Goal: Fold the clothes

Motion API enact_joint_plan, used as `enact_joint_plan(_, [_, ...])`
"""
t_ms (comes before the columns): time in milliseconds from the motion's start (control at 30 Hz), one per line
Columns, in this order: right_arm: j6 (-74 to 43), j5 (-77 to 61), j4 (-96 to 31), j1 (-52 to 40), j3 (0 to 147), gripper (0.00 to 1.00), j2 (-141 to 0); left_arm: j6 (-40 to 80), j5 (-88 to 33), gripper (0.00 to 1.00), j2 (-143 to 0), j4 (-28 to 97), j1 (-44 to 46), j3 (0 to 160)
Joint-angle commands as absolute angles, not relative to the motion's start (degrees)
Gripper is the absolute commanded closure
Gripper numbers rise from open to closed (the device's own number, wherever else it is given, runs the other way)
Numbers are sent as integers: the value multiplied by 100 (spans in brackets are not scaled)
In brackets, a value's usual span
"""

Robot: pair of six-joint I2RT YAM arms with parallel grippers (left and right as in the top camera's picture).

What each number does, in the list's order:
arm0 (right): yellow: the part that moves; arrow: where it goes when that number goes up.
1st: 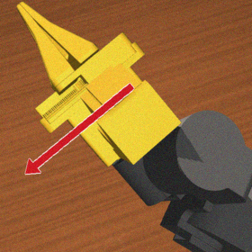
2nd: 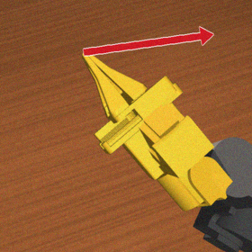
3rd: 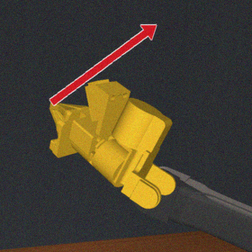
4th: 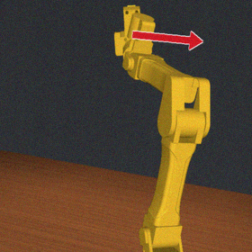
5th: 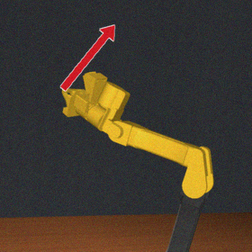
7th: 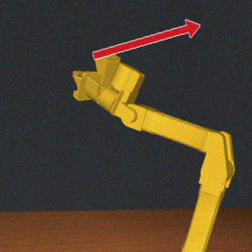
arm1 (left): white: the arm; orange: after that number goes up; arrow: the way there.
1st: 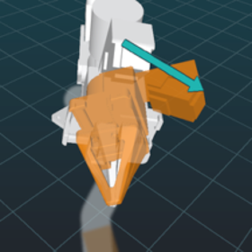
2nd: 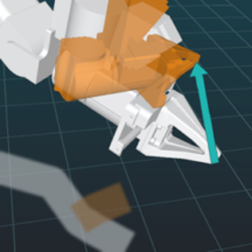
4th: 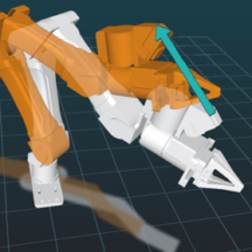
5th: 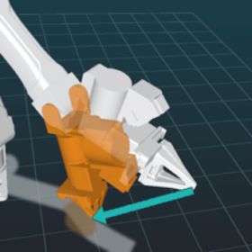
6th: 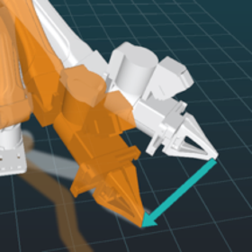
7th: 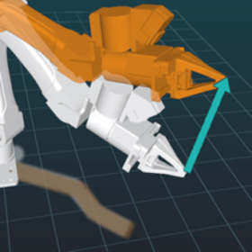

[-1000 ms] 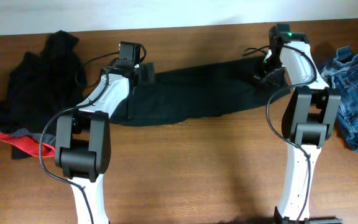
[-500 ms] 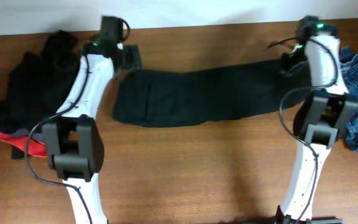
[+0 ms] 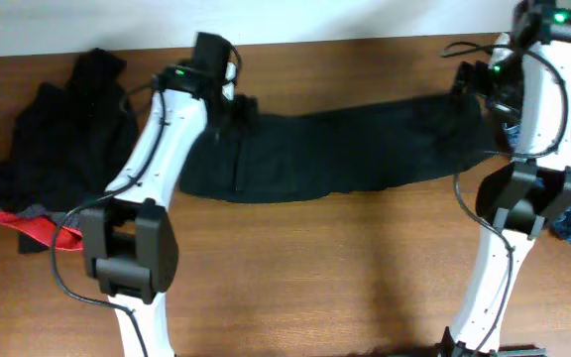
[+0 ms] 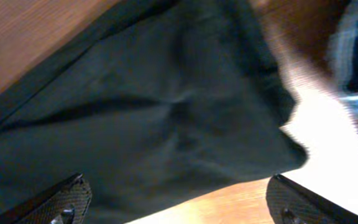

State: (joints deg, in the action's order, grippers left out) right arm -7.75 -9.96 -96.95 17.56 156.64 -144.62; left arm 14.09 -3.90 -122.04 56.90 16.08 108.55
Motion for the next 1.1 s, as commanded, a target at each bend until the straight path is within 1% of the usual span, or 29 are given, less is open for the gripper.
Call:
enact_joint_plan(0, [-447,-974,-9734,2158,15745,2,-14438,1317,-495,11,-12130,5586,1754,10337])
enact_joint_plan(33, [-349,-1037,-9734,2224,15745,1,-14438,1317,-495,15,-12130,5551,1758,10239])
enact_joint_plan(133, [-51,-1007,-9734,2399,15740,1,-14470,1317,-473,16,-12130,5489,1758,10018])
enact_joint_plan(267, [-21,-1055,-9717,2552,15740,1,-14551,1315,-471,16,-12130,5487,1758,10009])
enact_joint_plan(400, [-21,-1122,-9633,2589,15738,1,-14748,1315,-423,16,-12132,5474,1758,10009])
enact_joint_plan(633, [73,-1385,-9229,2585,15548,1,-15222,1317,5,16,-12132,5631,1758,10009])
enact_joint_plan(767, [174,-1651,-8910,2567,15161,1,-15288,1319,27,16,-12132,5625,1758,10009])
enact_joint_plan(1067, [213,-1649,-8001,2132,14092,1,-15290,1317,154,16,-12132,5627,1758,10009])
